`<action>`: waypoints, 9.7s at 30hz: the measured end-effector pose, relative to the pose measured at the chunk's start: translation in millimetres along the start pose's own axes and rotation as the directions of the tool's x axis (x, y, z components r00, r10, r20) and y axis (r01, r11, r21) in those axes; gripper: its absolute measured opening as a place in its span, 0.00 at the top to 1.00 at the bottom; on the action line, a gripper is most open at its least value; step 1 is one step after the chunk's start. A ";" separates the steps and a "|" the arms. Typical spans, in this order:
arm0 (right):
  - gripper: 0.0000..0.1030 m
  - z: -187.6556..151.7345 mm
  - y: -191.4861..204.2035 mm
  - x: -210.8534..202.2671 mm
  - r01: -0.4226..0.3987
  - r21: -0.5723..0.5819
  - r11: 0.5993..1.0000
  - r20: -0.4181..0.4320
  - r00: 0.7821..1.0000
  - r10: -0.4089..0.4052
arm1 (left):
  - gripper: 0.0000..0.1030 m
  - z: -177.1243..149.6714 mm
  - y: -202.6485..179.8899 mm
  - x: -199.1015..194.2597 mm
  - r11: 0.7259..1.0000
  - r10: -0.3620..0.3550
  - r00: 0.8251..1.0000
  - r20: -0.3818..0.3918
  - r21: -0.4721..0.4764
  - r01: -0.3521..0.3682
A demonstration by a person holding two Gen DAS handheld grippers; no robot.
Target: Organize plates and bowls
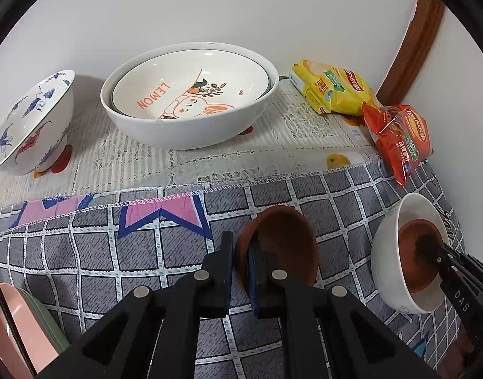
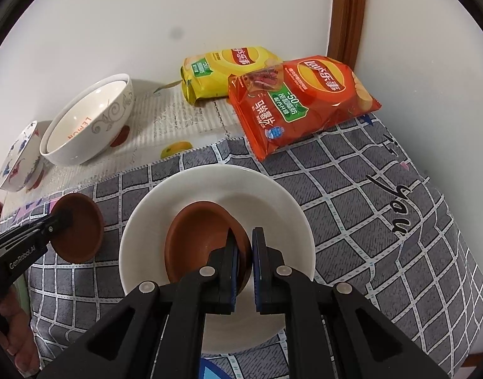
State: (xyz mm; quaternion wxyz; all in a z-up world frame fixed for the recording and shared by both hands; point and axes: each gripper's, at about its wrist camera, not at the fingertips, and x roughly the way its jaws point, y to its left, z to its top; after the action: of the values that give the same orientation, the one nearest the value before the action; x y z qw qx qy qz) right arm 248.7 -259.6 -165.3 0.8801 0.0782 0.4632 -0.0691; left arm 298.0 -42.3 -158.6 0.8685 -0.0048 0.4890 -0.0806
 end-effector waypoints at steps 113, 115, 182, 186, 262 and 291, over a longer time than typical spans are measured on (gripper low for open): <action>0.69 -19.6 -66.5 -102.6 0.021 -0.099 0.995 0.092 0.996 -0.012 | 0.91 -4.4 -103.7 -80.9 0.997 -0.064 0.997 0.038 0.053 0.062; 0.69 -23.8 -74.0 -102.8 0.026 -0.092 0.995 0.088 0.996 -0.018 | 0.91 -4.7 -111.9 -75.9 0.996 -0.065 0.998 0.026 0.062 0.063; 0.69 -51.8 -122.3 -86.1 0.007 -0.028 1.000 0.034 0.999 -0.006 | 0.85 -0.8 -139.0 -1.7 0.992 -0.125 0.988 -0.093 0.016 0.127; 0.67 -51.8 -116.5 -88.4 0.000 -0.028 1.000 0.031 1.000 0.001 | 0.80 -2.8 -139.6 -13.6 0.994 -0.094 0.993 -0.070 0.041 0.097; 0.55 -102.0 168.9 -107.9 -0.346 -0.282 0.895 -0.023 0.935 0.354 | 0.53 -116.0 214.7 -133.6 0.892 0.328 0.945 -0.009 -0.326 -0.312; 0.89 -100.8 271.5 -48.8 -0.367 -0.296 0.882 -0.130 0.930 0.344 | 0.87 -112.8 226.8 -100.2 0.929 0.182 0.983 -0.028 -0.322 -0.181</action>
State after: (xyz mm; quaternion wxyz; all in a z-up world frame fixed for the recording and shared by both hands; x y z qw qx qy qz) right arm 192.9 28.7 -161.3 0.8612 0.0227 0.4780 0.1714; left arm 181.8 204.0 -152.2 0.8604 -0.1018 0.4928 0.0809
